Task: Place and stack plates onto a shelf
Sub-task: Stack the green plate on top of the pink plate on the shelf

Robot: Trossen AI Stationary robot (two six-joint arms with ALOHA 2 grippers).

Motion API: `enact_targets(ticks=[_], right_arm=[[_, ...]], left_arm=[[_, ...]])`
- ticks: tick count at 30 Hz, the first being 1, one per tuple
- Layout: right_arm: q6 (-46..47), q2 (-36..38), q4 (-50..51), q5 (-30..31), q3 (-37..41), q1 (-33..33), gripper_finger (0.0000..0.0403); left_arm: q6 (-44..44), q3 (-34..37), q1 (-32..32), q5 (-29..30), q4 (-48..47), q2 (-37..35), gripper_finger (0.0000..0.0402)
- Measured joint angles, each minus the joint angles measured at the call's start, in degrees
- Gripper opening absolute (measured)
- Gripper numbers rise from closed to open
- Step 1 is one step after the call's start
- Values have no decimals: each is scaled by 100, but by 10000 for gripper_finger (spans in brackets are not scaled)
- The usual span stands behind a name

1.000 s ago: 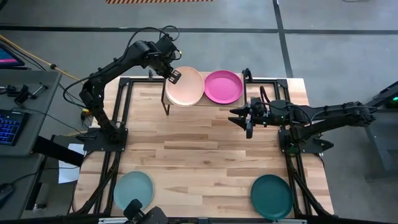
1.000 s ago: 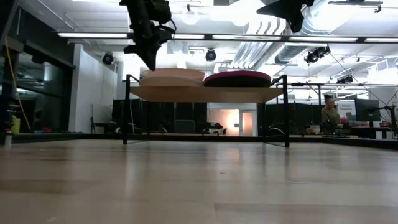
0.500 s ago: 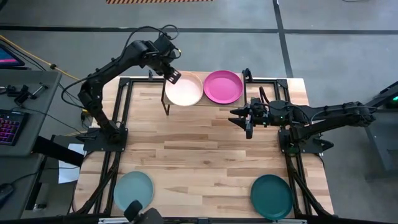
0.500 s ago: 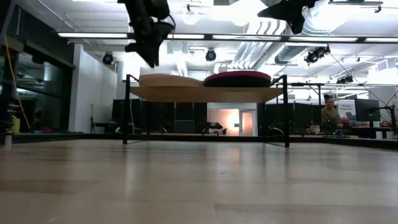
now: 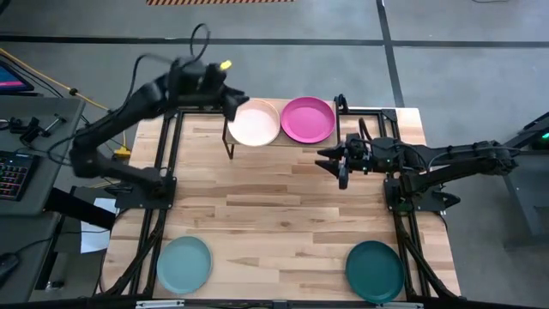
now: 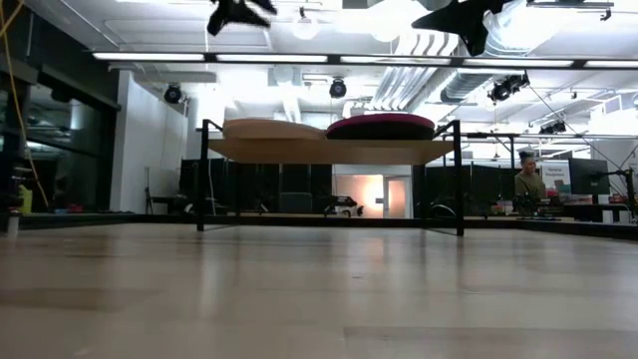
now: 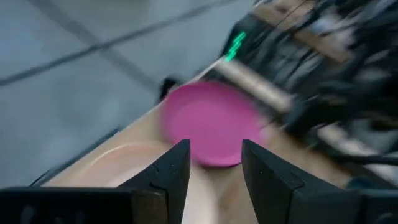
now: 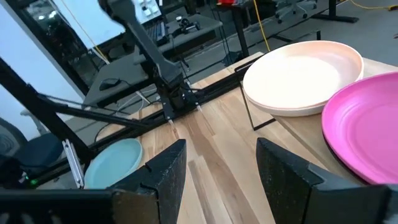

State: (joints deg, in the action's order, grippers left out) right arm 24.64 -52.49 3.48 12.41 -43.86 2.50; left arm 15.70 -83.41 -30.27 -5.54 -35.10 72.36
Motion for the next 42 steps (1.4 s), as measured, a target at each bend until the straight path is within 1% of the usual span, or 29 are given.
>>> enact_targets(ticks=[5, 9, 12, 15, 19, 31, 35, 36, 37, 40, 42], right_arm=[[41, 0, -160, 0, 0, 0, 177], [-14, 0, -183, -3, 0, 0, 177], [70, 0, -186, -3, 0, 0, 177], [96, 0, -205, -13, 0, 0, 177], [96, 0, -216, -16, 0, 0, 177], [107, 0, -248, -16, 0, 0, 177], [804, 0, -256, -36, 0, 0, 177], [1035, 0, -255, -154, 0, 0, 177], [1201, -5, -255, -427, 0, -2, 177], [1584, -111, -201, -1630, 0, 59, 177], [2038, -226, 84, -2321, 0, 206, 177]], left_arm=[[481, 1859, 938, 4, 2289, -1038, 132], [673, 3194, 1688, 119, 4024, -1563, 131], [839, 3932, 2165, 433, 5011, -1774, 131], [977, 4368, 2500, 777, 5561, -1871, 131], [928, 4450, 2715, 997, 5628, -1911, 131], [919, 4450, 2744, 1029, 5596, -1909, 131], [917, 4450, 2723, 1121, 5595, -1909, 131], [917, 4450, 2718, 1128, 5595, -1909, 131], [917, 4450, 2716, 1138, 5595, -1909, 131], [919, 4452, 2717, 1141, 5596, -1909, 131], [919, 4454, 2717, 1141, 5595, -1909, 131]])
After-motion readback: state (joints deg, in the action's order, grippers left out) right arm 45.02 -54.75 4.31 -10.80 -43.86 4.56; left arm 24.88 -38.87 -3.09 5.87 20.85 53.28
